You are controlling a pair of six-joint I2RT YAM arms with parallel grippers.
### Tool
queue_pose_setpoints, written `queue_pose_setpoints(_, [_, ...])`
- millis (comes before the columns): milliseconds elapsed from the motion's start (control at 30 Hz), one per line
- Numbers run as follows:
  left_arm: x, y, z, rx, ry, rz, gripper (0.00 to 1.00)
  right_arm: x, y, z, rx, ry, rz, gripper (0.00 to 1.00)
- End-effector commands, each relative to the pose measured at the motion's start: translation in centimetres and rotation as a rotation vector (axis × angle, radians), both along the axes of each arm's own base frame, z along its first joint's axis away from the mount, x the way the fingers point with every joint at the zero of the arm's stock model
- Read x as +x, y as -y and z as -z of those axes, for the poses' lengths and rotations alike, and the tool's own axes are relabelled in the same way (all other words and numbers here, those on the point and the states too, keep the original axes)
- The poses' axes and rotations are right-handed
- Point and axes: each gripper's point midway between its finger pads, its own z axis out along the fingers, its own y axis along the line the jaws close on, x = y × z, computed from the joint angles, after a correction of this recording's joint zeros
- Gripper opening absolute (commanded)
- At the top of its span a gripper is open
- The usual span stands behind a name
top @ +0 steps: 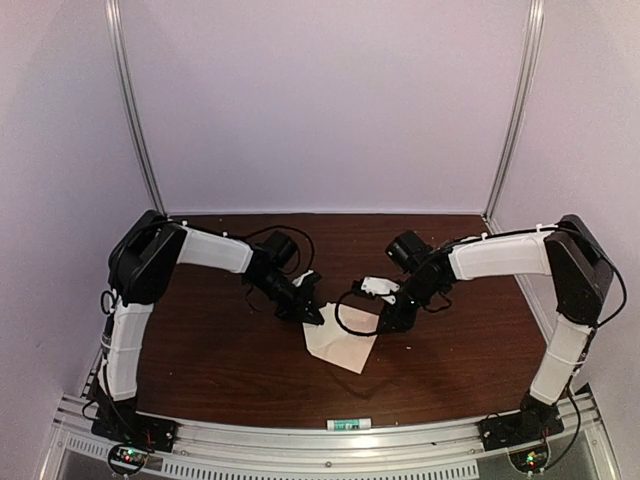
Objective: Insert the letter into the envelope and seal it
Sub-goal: Place the 1/2-folded letter in the envelope.
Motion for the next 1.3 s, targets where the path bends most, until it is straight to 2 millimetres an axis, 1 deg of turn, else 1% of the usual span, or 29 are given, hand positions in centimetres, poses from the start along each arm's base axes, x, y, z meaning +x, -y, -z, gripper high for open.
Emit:
queue_pose_setpoints(0, [0.0,0.4,0.4,-0.023,0.015,0.013,0.0,-1.0,-0.2,-0.7,-0.008,0.045,-0.063,0.46])
queue_pose_setpoints(67, [-0.1,0.5,0.5,-0.032,0.008,0.011,0.0,-1.8,0.0,0.6,-0.047,0.03,-0.094,0.47])
queue_pose_setpoints(133, [-0.2,0.5,0.5,-0.042,0.004,0.013,0.0,-2.5,0.5,1.6,-0.088,0.054,-0.132,0.47])
queue_pose_setpoints(300, [-0.5,0.6,0.4,-0.059,-0.002,0.031,0.0,-2.2,0.5,2.0,-0.145,0.151,-0.173,0.49])
queue_pose_setpoints(500, [-0.6,0.7,0.6,-0.067,-0.009,0.04,0.0,-1.7,0.4,3.6,-0.219,0.205,-0.176,0.49])
queue_pose_setpoints(633, [-0.6,0.8,0.7,-0.069,-0.011,0.042,0.0,-1.3,0.1,3.3,-0.215,0.24,-0.172,0.49])
queue_pose_setpoints(900, [-0.1,1.3,0.2,-0.089,0.011,0.049,0.0,-1.9,-0.1,3.7,-0.21,0.214,-0.18,0.49])
queue_pose_setpoints(1033, [0.4,1.9,-0.5,-0.129,0.037,0.058,0.0,-2.0,0.0,3.8,-0.214,0.209,-0.182,0.49])
queue_pose_setpoints(1267, [1.4,2.9,-0.8,-0.155,0.04,0.068,0.0,-2.0,0.0,3.9,-0.214,0.209,-0.186,0.49])
